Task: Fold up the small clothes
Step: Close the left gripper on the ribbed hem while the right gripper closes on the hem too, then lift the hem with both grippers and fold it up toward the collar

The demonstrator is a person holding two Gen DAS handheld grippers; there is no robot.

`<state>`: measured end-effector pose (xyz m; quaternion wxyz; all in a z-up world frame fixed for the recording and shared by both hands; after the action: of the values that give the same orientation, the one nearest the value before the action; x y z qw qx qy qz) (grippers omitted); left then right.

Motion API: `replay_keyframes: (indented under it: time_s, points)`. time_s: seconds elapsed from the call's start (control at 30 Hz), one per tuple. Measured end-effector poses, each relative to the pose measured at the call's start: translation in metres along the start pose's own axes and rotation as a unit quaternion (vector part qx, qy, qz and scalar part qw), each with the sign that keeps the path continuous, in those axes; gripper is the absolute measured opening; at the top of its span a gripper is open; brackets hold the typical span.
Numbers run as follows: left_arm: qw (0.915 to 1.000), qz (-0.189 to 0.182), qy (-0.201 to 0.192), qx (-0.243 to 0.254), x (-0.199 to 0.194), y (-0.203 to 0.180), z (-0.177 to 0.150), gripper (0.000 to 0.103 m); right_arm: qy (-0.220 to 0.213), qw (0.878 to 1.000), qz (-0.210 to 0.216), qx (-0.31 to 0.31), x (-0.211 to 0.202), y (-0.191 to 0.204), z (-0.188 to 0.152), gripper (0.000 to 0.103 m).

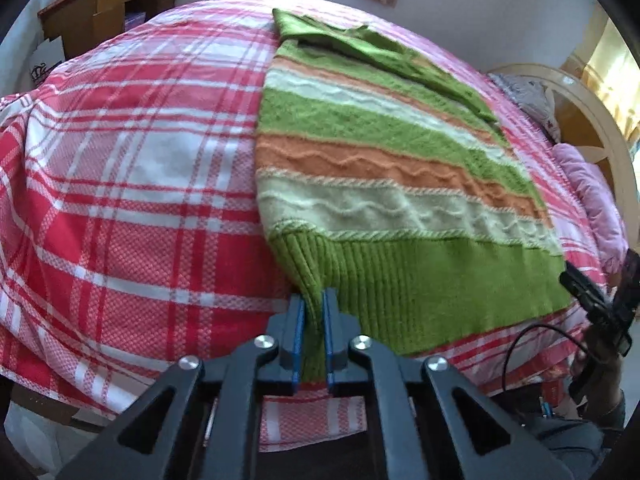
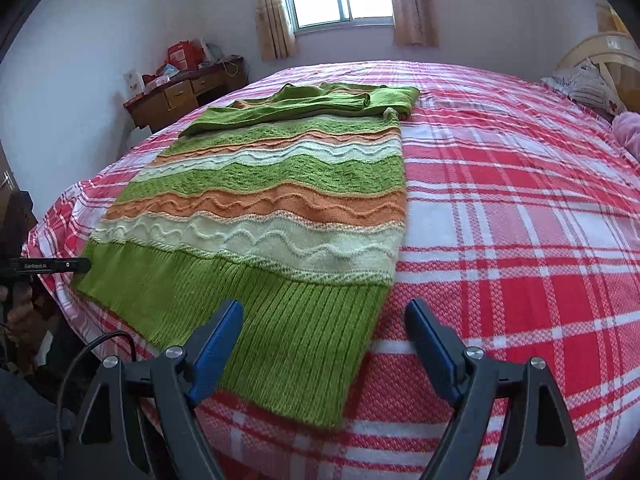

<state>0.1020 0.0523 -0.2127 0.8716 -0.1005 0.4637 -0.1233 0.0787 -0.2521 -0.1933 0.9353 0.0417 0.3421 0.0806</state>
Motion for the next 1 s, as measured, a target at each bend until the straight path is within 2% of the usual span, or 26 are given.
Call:
replay_keyframes:
  time_s: [0.27,0.4,0.47,0.6,0.7,0.73,0.77,0.83,1.0]
  points:
    - [0.997,-0.056,-0.048,-0.021,-0.029,0.007,0.02,0.006,0.008,0.997,0.035,0.063,-0.015,-0.013,-0.006,0.084]
    - [0.997,-0.053,-0.054,-0.016,-0.028,0.006,0.024,0.005,0.022,0.998,0.03,0.043,-0.013,-0.003,-0.011,0.082]
    - [0.9972,-0.052,-0.05,-0.021,-0.023,0.009,0.024,0.005,0.032,0.998,0.035,0.041,-0.012,0.001,-0.012,0.071]
    - [0.997,-0.055,-0.048,-0.027,-0.024,0.012,0.021,0.005,0.046,0.997,0.047,0.047,-0.01,0.002,-0.013,0.057]
    - [0.9968,-0.055,-0.053,-0.025,-0.024,0.013,0.02,0.005,0.051,0.992,0.076,0.092,-0.01,-0.007,-0.015,0.047]
    - [0.9969,-0.054,-0.052,-0.024,-0.024,0.012,0.02,0.005,0.054,0.988,0.086,0.114,-0.01,-0.013,-0.016,0.035]
    - [0.9968,-0.055,-0.053,-0.024,-0.024,0.012,0.02,0.004,0.057,0.987,0.091,0.123,-0.009,-0.016,-0.016,0.013]
    - [0.9966,-0.056,-0.055,-0.024,-0.025,0.012,0.021,0.004,0.06,0.982,0.112,0.141,-0.008,-0.019,-0.018,0.011]
    - [0.9939,-0.075,-0.076,-0.028,-0.036,0.012,0.029,0.004,0.001,0.977,0.154,0.147,-0.029,-0.018,-0.004,0.011]
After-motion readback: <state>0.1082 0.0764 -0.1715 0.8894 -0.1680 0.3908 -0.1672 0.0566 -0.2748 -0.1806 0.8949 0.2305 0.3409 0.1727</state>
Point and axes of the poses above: each gripper's, at about its wrist camera, not at the fingertips, and x roughly the way its jaws point, y to its left, z to its top, the point moved 4 cm from there along x, roughly the way its jaws point, and after that the axes turned 3 degrees about -y, right-handed, at the moved point
